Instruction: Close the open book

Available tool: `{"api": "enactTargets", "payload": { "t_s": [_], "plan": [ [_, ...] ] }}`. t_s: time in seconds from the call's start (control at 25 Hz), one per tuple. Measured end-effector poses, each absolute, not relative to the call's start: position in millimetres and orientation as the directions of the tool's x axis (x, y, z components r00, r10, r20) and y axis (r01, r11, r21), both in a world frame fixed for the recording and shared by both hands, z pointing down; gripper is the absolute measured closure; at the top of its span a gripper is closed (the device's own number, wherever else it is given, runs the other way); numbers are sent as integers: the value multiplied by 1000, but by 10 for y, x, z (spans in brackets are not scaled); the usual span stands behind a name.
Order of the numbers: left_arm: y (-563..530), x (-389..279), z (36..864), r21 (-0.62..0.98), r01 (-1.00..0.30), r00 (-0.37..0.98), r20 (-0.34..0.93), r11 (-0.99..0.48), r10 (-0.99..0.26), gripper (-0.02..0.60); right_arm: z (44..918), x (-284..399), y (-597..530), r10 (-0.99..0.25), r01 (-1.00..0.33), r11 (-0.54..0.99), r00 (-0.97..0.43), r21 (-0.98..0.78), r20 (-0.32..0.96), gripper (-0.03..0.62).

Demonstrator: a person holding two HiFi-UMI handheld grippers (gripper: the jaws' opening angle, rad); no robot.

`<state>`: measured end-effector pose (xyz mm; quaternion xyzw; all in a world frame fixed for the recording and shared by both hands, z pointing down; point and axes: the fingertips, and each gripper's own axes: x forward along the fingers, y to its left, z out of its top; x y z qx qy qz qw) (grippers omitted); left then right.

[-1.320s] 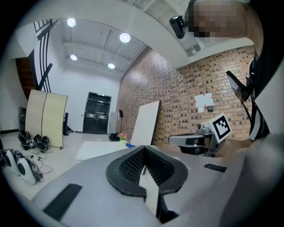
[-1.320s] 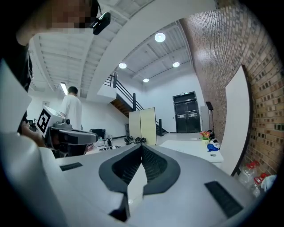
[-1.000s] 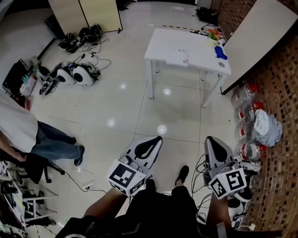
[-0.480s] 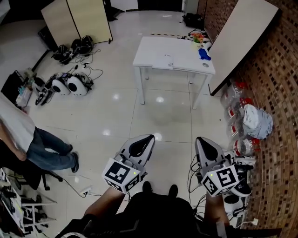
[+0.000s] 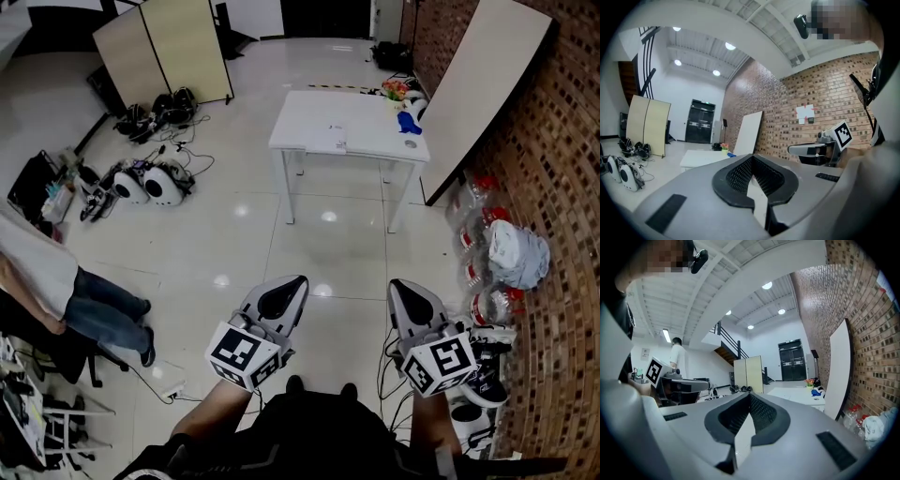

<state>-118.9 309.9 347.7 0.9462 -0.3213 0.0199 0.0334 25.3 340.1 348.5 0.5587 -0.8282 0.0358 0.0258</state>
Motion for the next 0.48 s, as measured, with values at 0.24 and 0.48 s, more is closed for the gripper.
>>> {"api": "enactTargets", "payload": {
  "t_s": [0.24, 0.48],
  "plan": [
    [3122, -1167, 3487, 51, -617, 787, 58, -786, -614, 584, 3471, 268, 3383, -920, -924, 382, -383, -28, 78, 594],
    [3101, -1228, 3456, 45, -624, 781, 55, -780, -622, 584, 3425, 210, 3352, -917, -921, 390, -390, -15, 78, 594]
  ]
}}
